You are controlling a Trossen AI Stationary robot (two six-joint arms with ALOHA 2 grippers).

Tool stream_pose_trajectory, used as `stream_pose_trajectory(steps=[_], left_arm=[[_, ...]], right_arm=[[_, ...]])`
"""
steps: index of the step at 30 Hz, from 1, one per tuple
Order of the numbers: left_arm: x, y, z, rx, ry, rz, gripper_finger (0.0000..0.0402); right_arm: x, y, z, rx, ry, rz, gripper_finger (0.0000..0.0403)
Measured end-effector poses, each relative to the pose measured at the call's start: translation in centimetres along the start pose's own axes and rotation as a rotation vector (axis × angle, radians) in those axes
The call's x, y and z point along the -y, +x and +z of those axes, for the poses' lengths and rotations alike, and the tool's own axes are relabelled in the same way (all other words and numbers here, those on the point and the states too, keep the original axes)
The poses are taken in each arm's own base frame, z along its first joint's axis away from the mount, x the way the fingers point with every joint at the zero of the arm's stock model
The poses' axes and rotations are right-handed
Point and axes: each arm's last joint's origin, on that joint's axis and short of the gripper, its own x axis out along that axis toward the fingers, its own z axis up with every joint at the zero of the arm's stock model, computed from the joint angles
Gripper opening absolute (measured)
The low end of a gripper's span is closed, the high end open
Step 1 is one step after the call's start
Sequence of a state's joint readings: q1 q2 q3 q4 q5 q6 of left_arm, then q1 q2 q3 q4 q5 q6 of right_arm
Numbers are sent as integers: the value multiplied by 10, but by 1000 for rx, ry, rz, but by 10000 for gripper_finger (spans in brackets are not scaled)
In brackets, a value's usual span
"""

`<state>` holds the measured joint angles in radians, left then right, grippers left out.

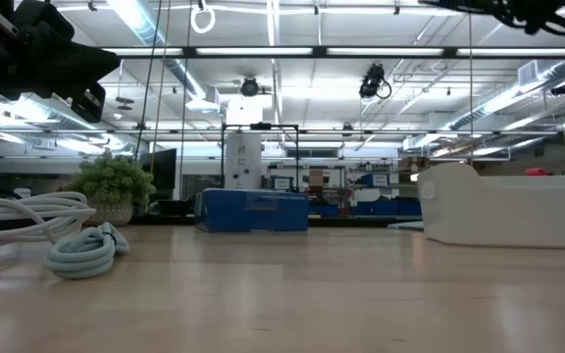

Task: Pick and place USB-C Cables
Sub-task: Put the black USB cable into the white bin

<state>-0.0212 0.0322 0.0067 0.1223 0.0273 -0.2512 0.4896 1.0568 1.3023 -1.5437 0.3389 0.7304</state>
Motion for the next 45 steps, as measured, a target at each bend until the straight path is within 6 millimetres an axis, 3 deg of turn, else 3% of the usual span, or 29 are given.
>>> stream_pose_trajectory(steps=[8, 22, 45], left_arm=[[0, 0, 0, 0, 0, 0, 30], [0, 0, 0, 0, 0, 0, 30], [0, 0, 0, 0, 0, 0, 29]], right_arm=[[0, 30, -20, -73, 52, 57, 41], [-9, 90, -37, -194, 131, 80, 41], [-13, 143, -46, -83, 173, 91, 41]])
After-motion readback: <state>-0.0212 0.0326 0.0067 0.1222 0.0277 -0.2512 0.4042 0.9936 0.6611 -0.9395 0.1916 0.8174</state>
